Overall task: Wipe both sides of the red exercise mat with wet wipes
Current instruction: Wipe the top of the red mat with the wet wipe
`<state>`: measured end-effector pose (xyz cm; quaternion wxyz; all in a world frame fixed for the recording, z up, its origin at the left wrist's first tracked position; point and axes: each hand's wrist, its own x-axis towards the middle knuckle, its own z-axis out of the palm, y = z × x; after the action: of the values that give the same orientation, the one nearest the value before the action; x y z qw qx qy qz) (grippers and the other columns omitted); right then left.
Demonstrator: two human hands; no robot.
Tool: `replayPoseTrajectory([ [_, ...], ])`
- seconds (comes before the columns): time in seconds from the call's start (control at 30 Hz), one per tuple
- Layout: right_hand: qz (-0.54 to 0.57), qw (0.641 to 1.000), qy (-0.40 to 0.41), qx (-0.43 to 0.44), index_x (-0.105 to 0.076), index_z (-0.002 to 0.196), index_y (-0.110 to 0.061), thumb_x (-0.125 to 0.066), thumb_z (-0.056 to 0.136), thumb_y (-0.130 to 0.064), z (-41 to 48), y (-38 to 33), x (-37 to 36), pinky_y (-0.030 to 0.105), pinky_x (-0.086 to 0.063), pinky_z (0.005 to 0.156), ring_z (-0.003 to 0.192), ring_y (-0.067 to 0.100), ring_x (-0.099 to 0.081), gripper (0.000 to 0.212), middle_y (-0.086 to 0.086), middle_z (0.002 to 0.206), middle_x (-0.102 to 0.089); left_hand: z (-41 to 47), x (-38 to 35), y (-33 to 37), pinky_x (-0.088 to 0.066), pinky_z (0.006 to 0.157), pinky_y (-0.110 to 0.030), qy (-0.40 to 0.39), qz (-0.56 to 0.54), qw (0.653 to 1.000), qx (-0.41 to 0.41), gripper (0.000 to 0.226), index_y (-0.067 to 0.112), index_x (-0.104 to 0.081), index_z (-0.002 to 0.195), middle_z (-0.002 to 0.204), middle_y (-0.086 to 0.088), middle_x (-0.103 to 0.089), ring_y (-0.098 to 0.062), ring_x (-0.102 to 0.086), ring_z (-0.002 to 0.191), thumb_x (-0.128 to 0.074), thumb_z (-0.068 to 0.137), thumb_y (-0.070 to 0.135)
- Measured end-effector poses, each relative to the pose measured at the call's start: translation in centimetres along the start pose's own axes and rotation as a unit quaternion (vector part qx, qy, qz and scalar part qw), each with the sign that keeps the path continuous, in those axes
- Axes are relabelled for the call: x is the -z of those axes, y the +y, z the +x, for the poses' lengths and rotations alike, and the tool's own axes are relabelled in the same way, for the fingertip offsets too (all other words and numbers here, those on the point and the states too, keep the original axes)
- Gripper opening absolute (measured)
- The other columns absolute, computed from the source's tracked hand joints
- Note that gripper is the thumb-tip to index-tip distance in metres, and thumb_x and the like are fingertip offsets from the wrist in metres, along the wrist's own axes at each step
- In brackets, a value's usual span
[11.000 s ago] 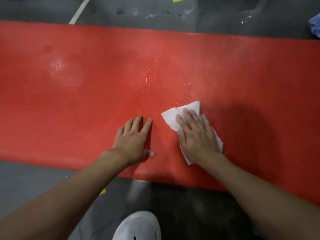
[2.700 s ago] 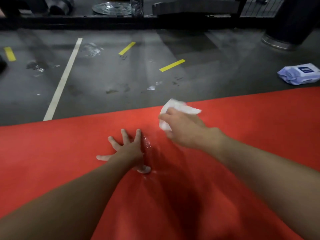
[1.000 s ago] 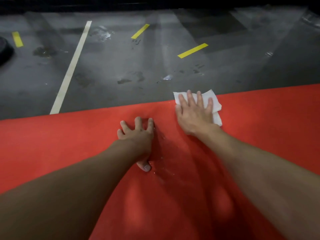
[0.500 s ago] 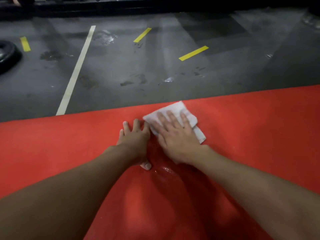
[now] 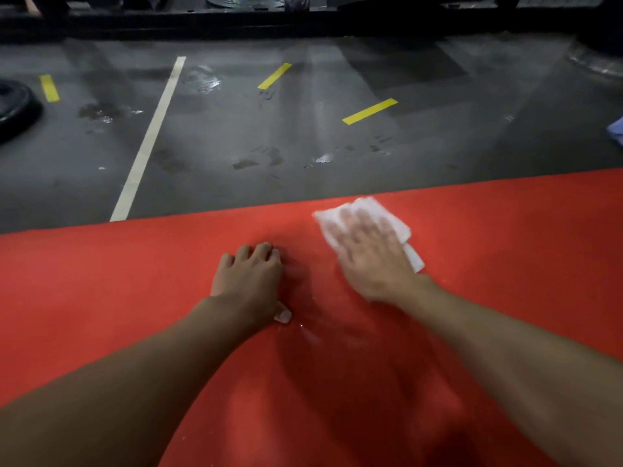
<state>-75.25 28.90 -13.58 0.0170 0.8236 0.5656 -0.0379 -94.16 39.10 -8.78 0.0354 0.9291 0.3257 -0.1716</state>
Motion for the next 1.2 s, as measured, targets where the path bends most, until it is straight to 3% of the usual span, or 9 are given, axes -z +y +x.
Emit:
replayPoseTrajectory([
  [0.1,0.003,0.995,0.034,-0.098,-0.012,0.158,-0.033,-0.013,0.101,-0.042,-0.4,-2.0,-0.1,0.052,-0.002,0.121,0.153,0.022,0.0,0.057,0.0,0.167,-0.005,0.1,0.1,-0.1,-0.031,0.106,-0.041,0.0,-0.001,1.0,0.002,0.113,0.017,-0.028,0.15,0.155,0.0,-0.026,-0.028,-0.028,0.139,-0.08,0.06,0.061],
  [0.27,0.01,0.994,0.003,0.106,-0.028,0.154,-0.035,-0.017,0.101,-0.042,-4.6,-2.7,-0.5,0.049,-0.004,0.122,0.152,0.022,-0.014,0.055,-0.001,0.164,-0.02,-0.1,-0.2,0.2,-0.024,0.116,-0.047,-0.045,-0.048,0.998,0.005,0.117,0.009,-0.004,0.155,0.164,-0.005,0.002,-0.031,-0.003,0.15,-0.079,0.074,0.049],
  [0.33,0.007,1.0,-0.003,0.021,-0.011,0.157,-0.038,-0.016,0.104,-0.041,-3.3,-0.5,0.1,0.045,0.005,0.121,0.153,0.019,0.0,0.053,-0.004,0.167,-0.005,-0.1,-0.4,0.0,-0.018,0.12,-0.046,-0.06,-0.068,0.996,-0.001,0.118,0.007,0.002,0.155,0.164,-0.009,0.009,-0.036,0.003,0.15,-0.077,0.078,0.046],
  [0.43,-0.017,0.996,0.025,-0.083,-0.012,0.158,-0.035,-0.011,0.101,-0.043,-3.5,-2.1,-0.2,0.05,-0.001,0.121,0.153,0.02,0.0,0.057,-0.001,0.167,-0.005,0.1,0.0,-0.2,-0.013,0.121,-0.047,-0.087,-0.11,0.99,-0.002,0.123,0.008,0.006,0.155,0.163,-0.01,0.013,-0.038,0.009,0.149,-0.077,0.075,0.051],
  [0.6,0.003,0.995,-0.013,0.097,-0.027,0.154,-0.037,-0.01,0.096,-0.046,-6.8,-3.1,-0.4,0.051,-0.008,0.121,0.152,0.021,-0.013,0.061,-0.002,0.164,-0.019,-0.7,-0.3,0.9,0.0,0.119,-0.052,-0.129,-0.067,0.989,0.006,0.152,0.01,0.022,0.152,0.158,-0.01,0.031,-0.04,0.025,0.144,-0.075,0.055,0.076],
  [0.77,-0.005,0.991,0.044,-0.125,-0.019,0.157,-0.035,-0.015,0.1,-0.046,-5.4,-2.8,-0.9,0.056,-0.001,0.119,0.153,0.027,-0.007,0.057,0.004,0.166,-0.011,-1.3,-0.8,2.5,-0.008,0.116,-0.062,-0.109,-0.025,0.994,0.003,0.139,0.009,0.016,0.153,0.158,-0.019,0.025,-0.046,0.016,0.145,-0.078,0.066,0.063],
  [0.9,0.022,0.999,0.039,0.015,-0.041,0.15,-0.031,-0.019,0.1,-0.043,-9.7,-4.3,-1.8,0.056,-0.013,0.119,0.148,0.027,-0.027,0.056,0.004,0.16,-0.032,-1.6,-0.5,3.0,-0.022,0.111,-0.064,-0.1,-0.013,0.995,-0.018,0.132,0.01,0.005,0.155,0.162,-0.012,0.014,-0.042,0.005,0.148,-0.079,0.066,0.061],
  [1.07,0.012,0.979,0.016,-0.202,-0.009,0.159,-0.03,-0.013,0.103,-0.044,-9.5,-1.8,-0.5,0.05,0.008,0.121,0.153,0.026,0.001,0.058,0.007,0.166,-0.003,-1.5,-1.0,2.9,-0.012,0.111,-0.071,-0.184,-0.037,0.982,-0.027,0.154,0.015,0.025,0.15,0.154,-0.013,0.037,-0.046,0.025,0.142,-0.076,0.052,0.077],
  [1.2,0.056,0.993,-0.026,-0.1,-0.006,0.158,-0.031,-0.01,0.103,-0.045,-12.7,-6.5,-0.5,0.051,0.01,0.12,0.153,0.022,0.008,0.057,0.0,0.167,0.004,-2.5,-1.4,3.6,-0.01,0.105,-0.078,-0.176,-0.037,0.984,-0.011,0.153,0.018,0.03,0.148,0.15,-0.008,0.045,-0.042,0.031,0.141,-0.082,0.055,0.068],
])
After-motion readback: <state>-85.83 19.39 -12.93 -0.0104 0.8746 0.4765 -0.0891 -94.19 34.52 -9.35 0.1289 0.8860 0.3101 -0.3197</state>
